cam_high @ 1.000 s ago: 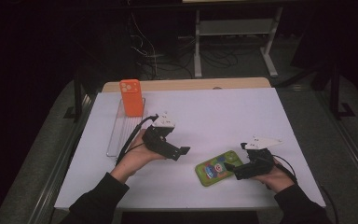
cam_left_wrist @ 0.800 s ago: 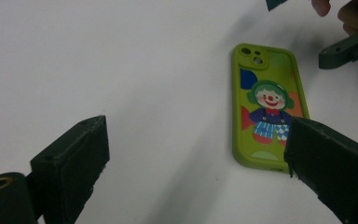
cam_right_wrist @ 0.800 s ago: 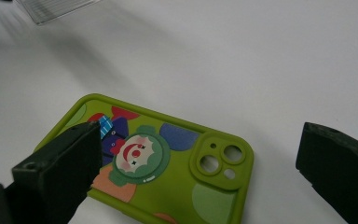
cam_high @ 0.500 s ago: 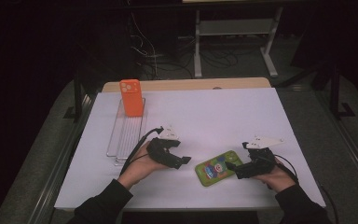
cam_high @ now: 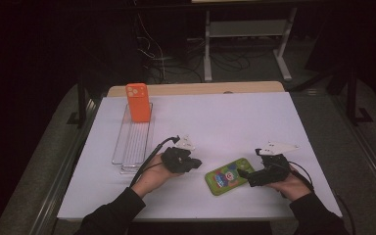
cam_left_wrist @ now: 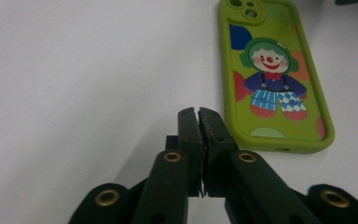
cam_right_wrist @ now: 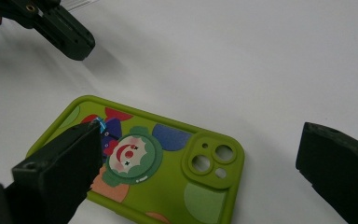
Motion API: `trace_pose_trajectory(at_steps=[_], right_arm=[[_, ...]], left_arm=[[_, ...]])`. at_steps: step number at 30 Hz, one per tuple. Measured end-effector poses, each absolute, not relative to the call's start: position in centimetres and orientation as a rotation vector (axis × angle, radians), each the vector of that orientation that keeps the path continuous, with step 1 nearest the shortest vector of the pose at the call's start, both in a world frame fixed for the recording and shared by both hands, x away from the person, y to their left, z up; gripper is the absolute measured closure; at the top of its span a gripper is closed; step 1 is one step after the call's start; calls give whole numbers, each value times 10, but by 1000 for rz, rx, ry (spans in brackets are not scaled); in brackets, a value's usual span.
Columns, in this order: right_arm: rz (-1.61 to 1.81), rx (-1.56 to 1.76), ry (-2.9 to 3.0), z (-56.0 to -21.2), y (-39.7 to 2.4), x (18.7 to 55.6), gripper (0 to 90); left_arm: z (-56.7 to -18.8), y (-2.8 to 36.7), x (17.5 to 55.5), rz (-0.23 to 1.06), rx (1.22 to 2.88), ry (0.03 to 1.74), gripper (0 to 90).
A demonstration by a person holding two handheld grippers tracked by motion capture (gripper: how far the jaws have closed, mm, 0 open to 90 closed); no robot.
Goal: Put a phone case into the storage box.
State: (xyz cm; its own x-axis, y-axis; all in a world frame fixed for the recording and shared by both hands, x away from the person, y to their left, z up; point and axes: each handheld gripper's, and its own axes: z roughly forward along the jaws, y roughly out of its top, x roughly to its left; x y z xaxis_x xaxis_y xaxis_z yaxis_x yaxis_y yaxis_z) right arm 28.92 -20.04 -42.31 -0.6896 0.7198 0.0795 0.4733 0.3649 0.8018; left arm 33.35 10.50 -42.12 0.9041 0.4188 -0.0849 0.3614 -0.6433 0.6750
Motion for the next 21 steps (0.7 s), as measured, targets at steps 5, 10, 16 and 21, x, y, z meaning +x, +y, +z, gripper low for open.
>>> trace_pose_trajectory(at_steps=[5, 10, 16, 21], right_arm=[[1234, 1059, 2345, -423, -201, 289, 0], [1233, 1056, 2345, -423, -200, 289, 0], [1231, 1069, 2344, -422, -201, 288, 0], [1234, 1062, 2337, -422, -202, 289, 0]], left_arm=[[-428, 97, 332, 89, 2342, 552, 894], [-432, 89, 330, 78, 2345, 551, 893], [-437, 83, 329, 67, 2352, 545, 893], [-438, 82, 327, 55, 2378, 526, 893]])
